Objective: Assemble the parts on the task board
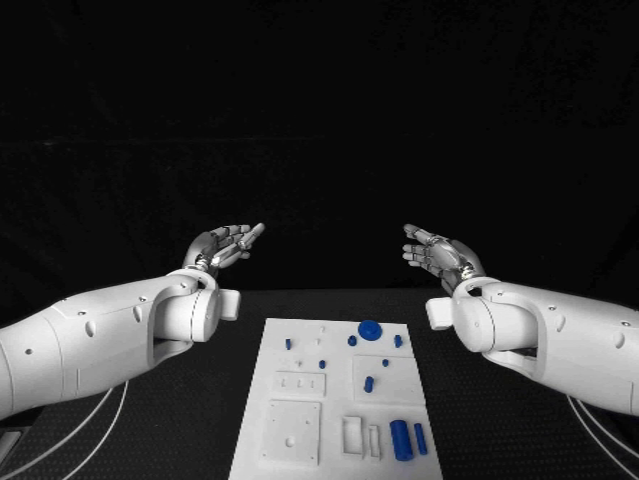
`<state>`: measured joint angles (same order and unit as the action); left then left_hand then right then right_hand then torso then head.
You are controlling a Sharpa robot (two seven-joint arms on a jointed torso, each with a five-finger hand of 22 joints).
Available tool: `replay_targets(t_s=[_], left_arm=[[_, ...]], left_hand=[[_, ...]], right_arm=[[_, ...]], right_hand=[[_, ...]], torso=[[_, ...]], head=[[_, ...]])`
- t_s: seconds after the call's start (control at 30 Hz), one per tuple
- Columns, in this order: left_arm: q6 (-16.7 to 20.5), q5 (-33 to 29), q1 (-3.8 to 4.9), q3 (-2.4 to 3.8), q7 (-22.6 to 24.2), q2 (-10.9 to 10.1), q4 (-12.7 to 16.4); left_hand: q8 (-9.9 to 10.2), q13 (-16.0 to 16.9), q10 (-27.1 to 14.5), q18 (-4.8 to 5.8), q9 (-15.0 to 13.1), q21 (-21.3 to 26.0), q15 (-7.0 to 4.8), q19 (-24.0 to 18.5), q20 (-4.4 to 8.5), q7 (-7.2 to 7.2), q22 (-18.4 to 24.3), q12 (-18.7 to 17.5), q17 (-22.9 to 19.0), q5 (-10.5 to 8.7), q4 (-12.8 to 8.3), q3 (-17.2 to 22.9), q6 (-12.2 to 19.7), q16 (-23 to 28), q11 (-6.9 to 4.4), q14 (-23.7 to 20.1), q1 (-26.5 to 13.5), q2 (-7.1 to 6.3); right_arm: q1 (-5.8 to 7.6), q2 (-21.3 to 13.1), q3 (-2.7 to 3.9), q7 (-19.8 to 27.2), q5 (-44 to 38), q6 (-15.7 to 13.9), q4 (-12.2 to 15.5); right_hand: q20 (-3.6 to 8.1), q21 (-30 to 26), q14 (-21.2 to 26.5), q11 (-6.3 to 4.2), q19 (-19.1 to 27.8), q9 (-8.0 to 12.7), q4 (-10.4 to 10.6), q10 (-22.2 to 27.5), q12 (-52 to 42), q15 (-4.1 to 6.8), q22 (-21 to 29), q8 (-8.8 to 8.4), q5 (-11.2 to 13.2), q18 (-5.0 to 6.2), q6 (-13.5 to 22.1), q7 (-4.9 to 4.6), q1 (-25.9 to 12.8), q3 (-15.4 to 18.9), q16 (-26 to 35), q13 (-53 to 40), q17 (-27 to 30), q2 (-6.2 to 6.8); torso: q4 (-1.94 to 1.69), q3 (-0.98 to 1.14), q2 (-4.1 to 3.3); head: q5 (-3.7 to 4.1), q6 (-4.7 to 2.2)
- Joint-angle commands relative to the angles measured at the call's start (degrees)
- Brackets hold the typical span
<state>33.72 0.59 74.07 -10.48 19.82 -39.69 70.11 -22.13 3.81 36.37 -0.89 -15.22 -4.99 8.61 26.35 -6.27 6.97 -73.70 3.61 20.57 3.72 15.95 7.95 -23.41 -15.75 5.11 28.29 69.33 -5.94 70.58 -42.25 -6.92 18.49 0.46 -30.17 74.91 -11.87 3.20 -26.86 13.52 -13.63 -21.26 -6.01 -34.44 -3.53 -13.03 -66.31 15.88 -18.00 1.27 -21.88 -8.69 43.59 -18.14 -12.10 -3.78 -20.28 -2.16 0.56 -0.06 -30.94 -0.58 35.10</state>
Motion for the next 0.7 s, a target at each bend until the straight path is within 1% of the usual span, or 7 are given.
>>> replay_targets(t_s=[0.03,0.17,0.37,0.43,0.5,0.6,0.7], left_arm=[[-7.55,1.53,1.29,-0.83,-5.33,0.70,-2.06],[-8.58,1.66,2.16,-1.47,-6.16,1.03,-3.31],[-8.58,1.66,2.17,-1.48,-6.17,1.03,-3.32],[-10.07,1.57,2.17,-1.48,-6.21,0.78,-3.62],[-10.61,1.57,2.17,-1.48,-6.07,0.77,-3.73],[-11.24,1.57,2.17,-1.48,-5.62,0.46,-3.47],[-11.34,1.57,2.18,-1.48,-5.46,0.24,-3.37]], left_hand=[[-1.05,0.20,1.49,0.89,-0.57,-0.33,0.23,1.12,-0.18,0.17,-2.72,0.32,0.77,0.37,0.78,0.21,-1.00,-0.65,0.18,1.24,2.63,-0.19],[-1.05,0.20,1.49,0.89,-0.58,-0.33,0.23,1.11,-0.18,0.16,-2.72,0.32,0.77,0.35,0.78,0.21,-1.00,-0.66,0.18,1.23,2.62,-0.19],[-1.07,0.21,1.55,0.89,-0.62,-0.35,0.22,1.12,-0.18,0.18,-2.72,0.34,0.80,0.33,0.79,0.21,-1.02,-0.70,0.20,1.28,2.57,-0.13],[-1.09,0.22,1.63,0.89,-0.67,-0.42,0.21,1.22,-0.13,0.25,-2.72,0.37,0.86,0.31,0.78,0.22,-1.05,-0.80,0.26,1.42,2.56,-0.11],[-1.23,0.28,2.15,0.89,-0.91,-0.82,0.17,1.95,0.23,0.58,-2.70,0.50,1.12,0.29,0.75,0.25,-1.29,-1.28,0.50,2.17,2.67,0.02],[-1.87,0.69,5.03,0.79,-1.45,-2.11,0.85,4.80,1.53,1.83,-2.60,1.55,1.76,0.24,0.72,0.04,-2.62,-2.76,1.82,4.69,3.24,0.48],[-3.12,1.15,9.26,0.32,-2.18,-3.35,0.77,8.28,2.67,3.23,-2.44,2.98,2.46,0.31,0.73,-0.49,-5.60,-4.69,2.94,8.48,4.96,0.87]], right_arm=[[1.75,0.52,-0.91,-8.49,-0.12,13.19,-2.87],[3.73,1.00,-2.18,-11.59,-0.11,17.63,-5.77],[4.91,1.28,-2.94,-13.45,-0.11,20.29,-7.50],[4.97,1.48,-2.96,-13.25,-5.14,19.92,-9.74],[4.97,1.70,-2.96,-13.11,-7.36,19.27,-10.09],[4.97,2.12,-2.96,-12.82,-11.88,18.07,-10.98],[4.96,2.51,-2.96,-12.52,-16.32,16.93,-11.90]], right_hand=[[-0.40,0.43,-1.38,0.33,-0.75,-1.06,-0.77,-2.06,-0.47,-0.59,-2.68,0.99,-0.57,0.87,-1.50,-4.79,2.48,-0.97,-0.93,-0.22,-0.83,-0.12],[-0.36,0.61,-1.51,0.33,-1.25,-1.27,-1.86,-2.45,-0.45,-0.62,-3.99,1.37,-0.05,0.89,-1.79,-4.76,3.46,-1.00,-1.22,-0.22,-0.94,-0.03],[-0.27,0.87,-1.88,0.27,-2.48,-1.32,-4.16,-3.15,-0.50,-0.61,-6.41,1.81,0.73,1.05,-2.11,-4.64,5.11,-1.13,-1.77,-0.23,-1.12,0.17],[-0.22,1.05,-2.26,0.31,-3.27,-1.37,-5.57,-3.65,-0.61,-0.72,-8.01,2.07,0.77,1.16,-2.43,-4.61,6.30,-1.50,-2.09,-0.27,-1.22,0.32],[-0.12,1.31,-3.38,0.36,-4.62,-1.55,-7.39,-5.18,-1.08,-1.09,-9.90,2.79,0.81,1.45,-3.60,-4.55,7.80,-2.13,-2.86,-0.45,-1.47,0.87],[0.16,1.95,-6.23,0.59,-7.28,-1.97,-9.59,-8.24,-2.12,-2.11,-9.78,4.24,0.89,2.37,-6.52,-4.57,9.73,-3.36,-4.42,-0.77,-2.03,1.63],[0.65,2.68,-10.02,0.24,-10.84,-2.34,-10.41,-12.62,-3.71,-1.38,-9.60,5.84,1.62,3.70,-10.28,-4.19,11.49,-5.05,-6.35,-1.32,-2.70,2.85]], torso=[[0.02,0.00,0.01],[0.02,0.00,0.01],[0.02,0.00,0.01],[0.04,-0.18,0.15],[0.04,-0.23,0.16],[0.01,-0.27,0.17],[0.05,-0.33,0.14]], head=[[0.00,-0.01],[0.00,-0.01],[0.00,-0.01],[-0.14,0.55],[-0.19,0.67],[-0.23,0.62],[-0.27,0.67]])
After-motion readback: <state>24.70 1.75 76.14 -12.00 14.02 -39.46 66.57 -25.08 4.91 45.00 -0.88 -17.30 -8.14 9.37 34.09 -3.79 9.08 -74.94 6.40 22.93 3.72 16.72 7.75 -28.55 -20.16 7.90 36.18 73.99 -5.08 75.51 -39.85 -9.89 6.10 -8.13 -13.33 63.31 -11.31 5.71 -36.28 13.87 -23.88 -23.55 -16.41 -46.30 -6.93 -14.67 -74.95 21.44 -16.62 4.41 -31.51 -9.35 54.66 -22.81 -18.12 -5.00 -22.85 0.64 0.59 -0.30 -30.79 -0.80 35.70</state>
